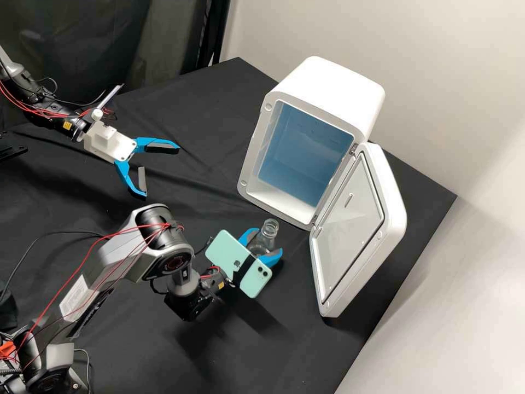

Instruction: Take the flask out of the incubator

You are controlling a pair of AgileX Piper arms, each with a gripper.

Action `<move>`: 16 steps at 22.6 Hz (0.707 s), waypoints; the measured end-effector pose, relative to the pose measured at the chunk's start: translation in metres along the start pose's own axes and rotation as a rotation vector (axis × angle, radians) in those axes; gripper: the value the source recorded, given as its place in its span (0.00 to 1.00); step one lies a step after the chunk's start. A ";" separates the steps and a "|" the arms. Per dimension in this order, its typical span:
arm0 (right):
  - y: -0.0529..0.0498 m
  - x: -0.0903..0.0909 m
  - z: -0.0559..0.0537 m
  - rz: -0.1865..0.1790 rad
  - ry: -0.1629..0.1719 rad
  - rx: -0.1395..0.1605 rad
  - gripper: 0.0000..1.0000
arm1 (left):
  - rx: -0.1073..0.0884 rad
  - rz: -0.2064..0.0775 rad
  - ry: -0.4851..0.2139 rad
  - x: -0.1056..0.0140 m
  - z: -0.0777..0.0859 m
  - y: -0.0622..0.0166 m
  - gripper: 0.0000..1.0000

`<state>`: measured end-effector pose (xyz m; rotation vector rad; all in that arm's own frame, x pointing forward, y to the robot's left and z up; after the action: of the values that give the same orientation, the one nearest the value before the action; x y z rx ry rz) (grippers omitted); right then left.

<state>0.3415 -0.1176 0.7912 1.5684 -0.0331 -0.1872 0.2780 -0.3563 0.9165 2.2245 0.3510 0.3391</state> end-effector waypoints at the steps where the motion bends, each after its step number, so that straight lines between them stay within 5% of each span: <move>1: 0.006 -0.005 0.005 0.011 -0.020 0.003 0.00 | -0.006 0.000 -0.003 0.000 0.001 -0.0001 1.00; 5: 0.016 -0.015 0.011 0.040 -0.051 0.011 0.00 | -0.003 -0.001 -0.013 0.000 0.004 -0.0002 1.00; 16: 0.012 -0.025 0.010 -0.009 -0.036 -0.002 0.00 | 0.001 0.041 -0.019 -0.004 0.009 0.0040 1.00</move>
<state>0.3167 -0.1238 0.8056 1.5631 -0.0536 -0.2222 0.2779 -0.3663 0.9139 2.2374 0.2956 0.3396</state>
